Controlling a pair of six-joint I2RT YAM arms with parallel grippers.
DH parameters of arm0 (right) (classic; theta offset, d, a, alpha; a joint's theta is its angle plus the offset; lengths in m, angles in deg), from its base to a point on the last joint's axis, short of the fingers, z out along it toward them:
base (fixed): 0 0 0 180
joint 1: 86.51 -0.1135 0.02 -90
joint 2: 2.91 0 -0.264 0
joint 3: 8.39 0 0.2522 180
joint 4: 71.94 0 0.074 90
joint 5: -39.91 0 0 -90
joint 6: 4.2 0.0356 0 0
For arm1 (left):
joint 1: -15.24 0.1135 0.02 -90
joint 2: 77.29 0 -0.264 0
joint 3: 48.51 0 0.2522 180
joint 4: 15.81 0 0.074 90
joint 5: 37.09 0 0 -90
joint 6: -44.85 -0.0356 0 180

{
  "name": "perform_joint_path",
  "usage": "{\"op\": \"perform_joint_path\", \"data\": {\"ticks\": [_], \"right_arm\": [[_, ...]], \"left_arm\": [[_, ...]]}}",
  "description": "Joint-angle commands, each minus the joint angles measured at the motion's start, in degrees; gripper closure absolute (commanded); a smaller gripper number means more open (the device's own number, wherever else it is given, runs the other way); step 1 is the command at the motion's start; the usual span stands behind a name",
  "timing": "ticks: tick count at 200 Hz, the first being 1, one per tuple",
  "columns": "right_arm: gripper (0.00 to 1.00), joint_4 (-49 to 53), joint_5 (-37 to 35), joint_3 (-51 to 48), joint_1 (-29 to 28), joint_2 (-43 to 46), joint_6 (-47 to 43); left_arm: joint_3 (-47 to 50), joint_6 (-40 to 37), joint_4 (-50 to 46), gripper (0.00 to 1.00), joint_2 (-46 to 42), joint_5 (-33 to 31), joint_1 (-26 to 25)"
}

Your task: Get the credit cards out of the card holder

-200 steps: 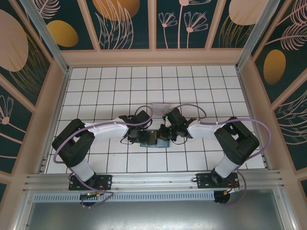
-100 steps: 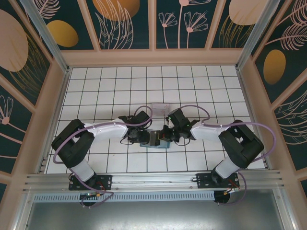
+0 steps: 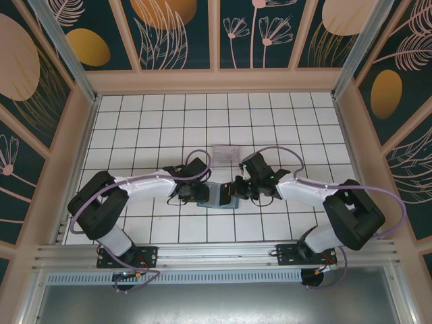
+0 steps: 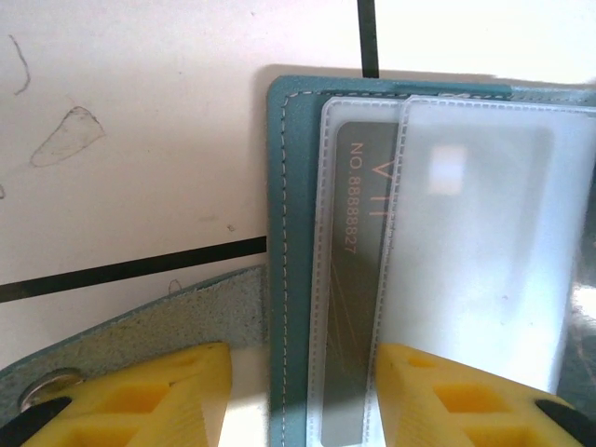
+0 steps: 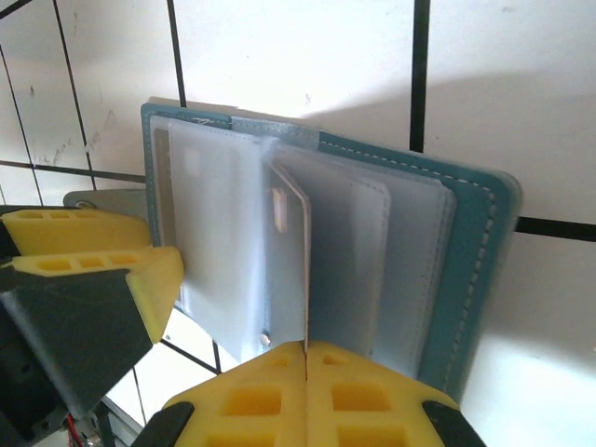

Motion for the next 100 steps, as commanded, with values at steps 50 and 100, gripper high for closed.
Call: {"op": "perform_joint_path", "data": {"ticks": [50, 100], "right_arm": [[0.98, 12.1, -8.7, 10.8, 2.1, 3.3, -12.8], [0.99, 17.5, -15.0, 22.0, 3.1, 0.7, -38.2]], "left_arm": [[3.9, 3.3, 3.6, 0.53, -2.7, 3.4, 0.0], [4.5, 3.3, 5.1, 0.52, -4.0, 3.6, 0.0]]}}
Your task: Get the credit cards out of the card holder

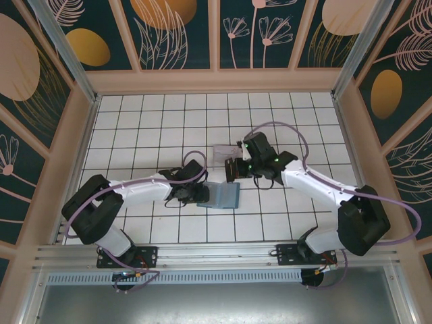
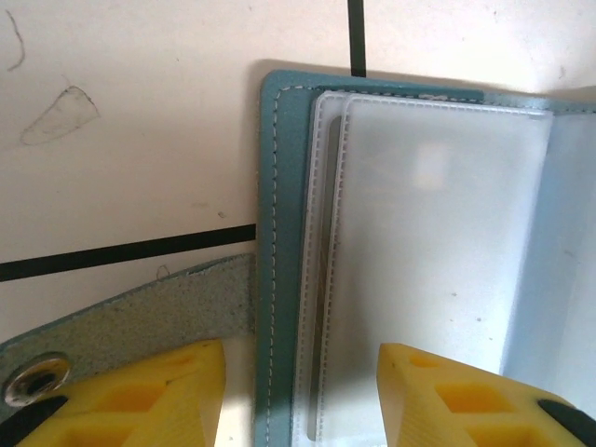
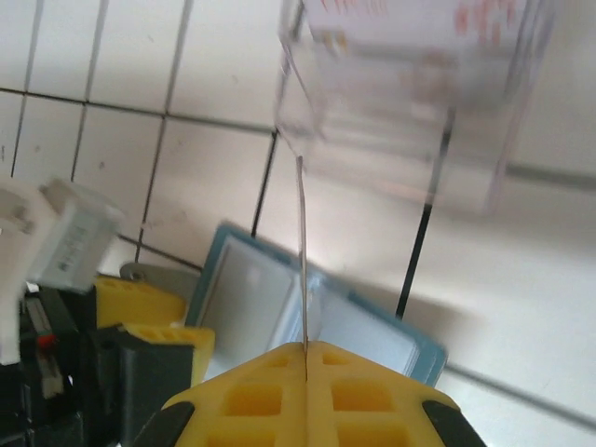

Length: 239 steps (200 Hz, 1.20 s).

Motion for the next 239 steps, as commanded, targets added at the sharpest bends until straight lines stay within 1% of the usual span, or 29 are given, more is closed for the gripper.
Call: {"op": "perform_joint_path", "data": {"ticks": [1, 32, 61, 73, 97, 124, 154, 193, 239], "right_arm": [[0.99, 4.7, -5.0, 5.7, 1.0, -1.7, -17.7], [1.0, 7.7, -6.4, 11.3, 1.3, -6.1, -38.0], [1.0, 11.4, -6.2, 15.1, 1.4, -9.1, -53.5], [1.0, 13.2, -6.1, 16.8, 1.3, -10.5, -59.1], [1.0, 17.1, -5.5, 20.5, 1.3, -14.0, -67.3], [1.0, 22.2, -6.1, 25.8, 1.6, -18.9, -72.4], [1.0, 24.9, -6.5, 30.7, 2.5, -23.4, -75.3], [1.0, 28.6, -6.5, 36.1, 3.3, -29.4, -77.9], [1.0, 29.9, -5.5, 39.7, 3.5, -34.6, -79.6]], "left_arm": [[0.9, 0.8, 0.5, 0.52, -1.0, 2.1, -0.3], [0.4, -0.2, 0.5, 0.52, -1.0, 2.4, -0.3], [0.5, -0.4, 0.4, 0.52, -1.5, 2.3, -0.2], [0.5, -0.5, 0.4, 0.51, -1.6, 2.3, -0.2], [0.5, -0.7, 0.4, 0.51, -1.9, 2.5, -0.2], [0.5, -0.7, 0.4, 0.51, -1.7, 2.6, -0.3], [-0.2, -1.1, 0.0, 0.51, -1.2, 2.7, -0.2], [-0.9, -1.5, -0.7, 0.51, -1.1, 2.4, -0.2], [-0.9, -1.4, -0.8, 0.51, -1.1, 2.5, -0.2]]}}
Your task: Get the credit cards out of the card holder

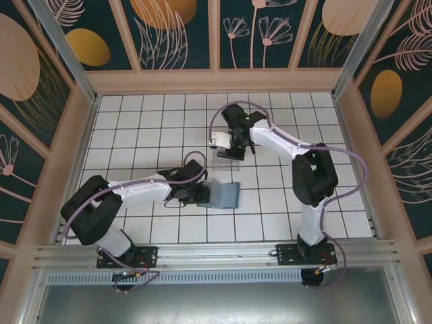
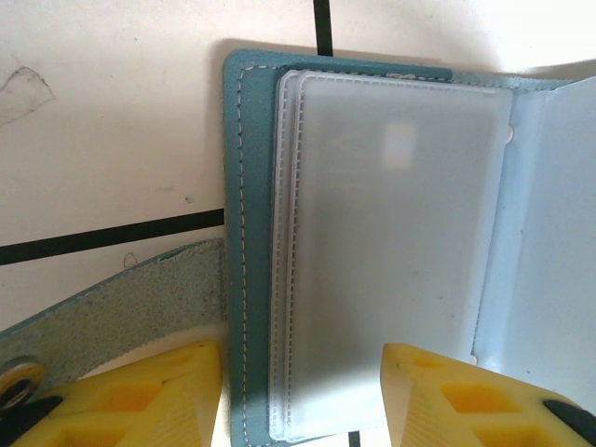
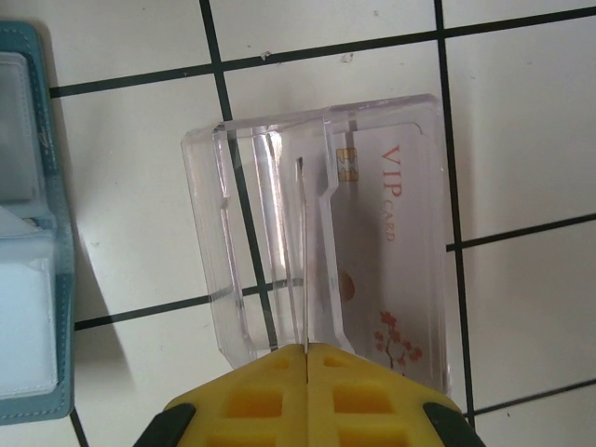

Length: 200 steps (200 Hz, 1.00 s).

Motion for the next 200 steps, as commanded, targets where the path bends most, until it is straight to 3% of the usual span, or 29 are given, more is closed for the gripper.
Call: {"op": "perform_joint_path", "data": {"ticks": [1, 29, 57, 84, 158, 200], "right_arm": [[1.0, 4.0, 0.2, 3.0, 0.4, -2.4, -2.9], [1.0, 6.1, 1.3, 4.6, 0.4, -4.6, -3.0], [0.76, 3.6, 0.5, 4.3, 0.5, -3.7, -1.9], [0.65, -2.1, -2.7, 2.1, 0.6, -0.6, -0.8], [0.63, -13.2, -7.0, -6.7, 0.0, 11.9, 9.8], [0.63, -21.6, -3.7, -17.3, -1.5, 23.1, 25.9]], "left_arm": [[-1.0, -0.9, -1.1, 0.51, -0.7, 0.3, -0.2], [-0.9, -0.8, -1.3, 0.51, -0.9, 0.2, -0.3], [-1.0, -0.8, -1.4, 0.51, -0.9, 0.2, -0.2], [-1.8, -1.0, -2.1, 0.5, -1.1, 0.0, -0.2], [-6.3, -2.8, -6.6, 0.52, -0.4, -1.8, -0.4], [-10.9, -4.1, -10.4, 0.52, 1.8, -4.0, -1.6]]}}
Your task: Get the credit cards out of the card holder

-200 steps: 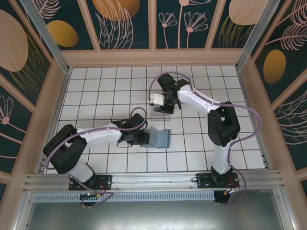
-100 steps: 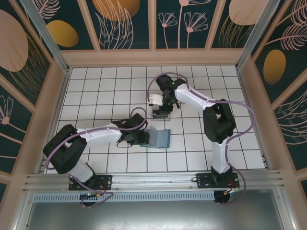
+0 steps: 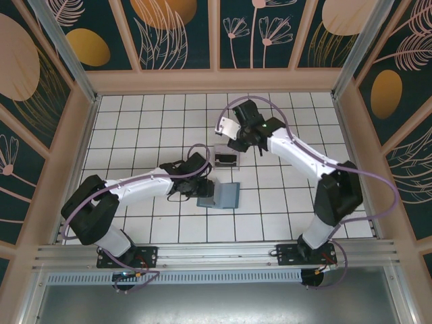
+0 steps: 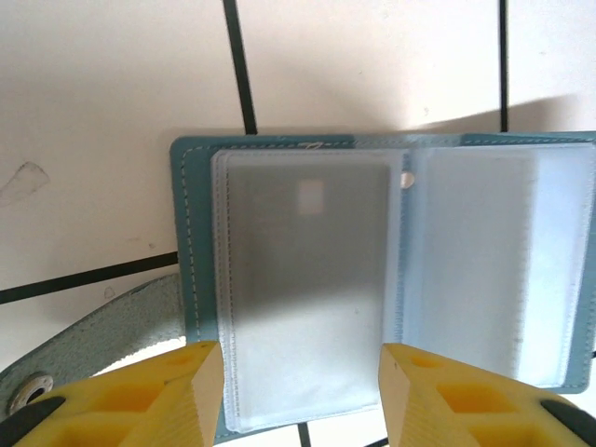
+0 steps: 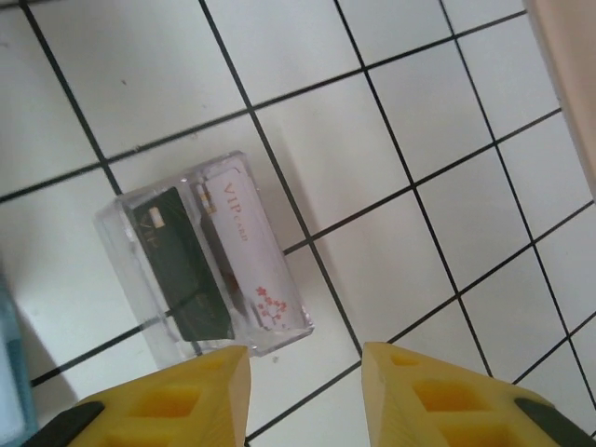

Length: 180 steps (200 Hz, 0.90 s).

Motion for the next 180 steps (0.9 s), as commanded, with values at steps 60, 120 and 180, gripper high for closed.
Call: {"op": "perform_joint_path", "data": {"ticks": [60, 120, 180], "right_arm": [[0.66, -13.7, 1.0, -18.5, -1.8, 18.1, 42.3], [0.77, -10.5, 5.9, -25.9, -1.7, 21.4, 67.7], [0.82, -16.7, 18.6, -35.7, -1.1, 20.9, 82.7]], "left_arm": [[-9.8, -2.3, -4.0, 0.54, 5.9, -1.3, -3.6], [-9.4, -0.7, 3.4, 0.72, 11.2, 4.8, -5.2], [-3.7, 2.6, 11.3, 0.76, 11.6, 8.8, -5.3]]}}
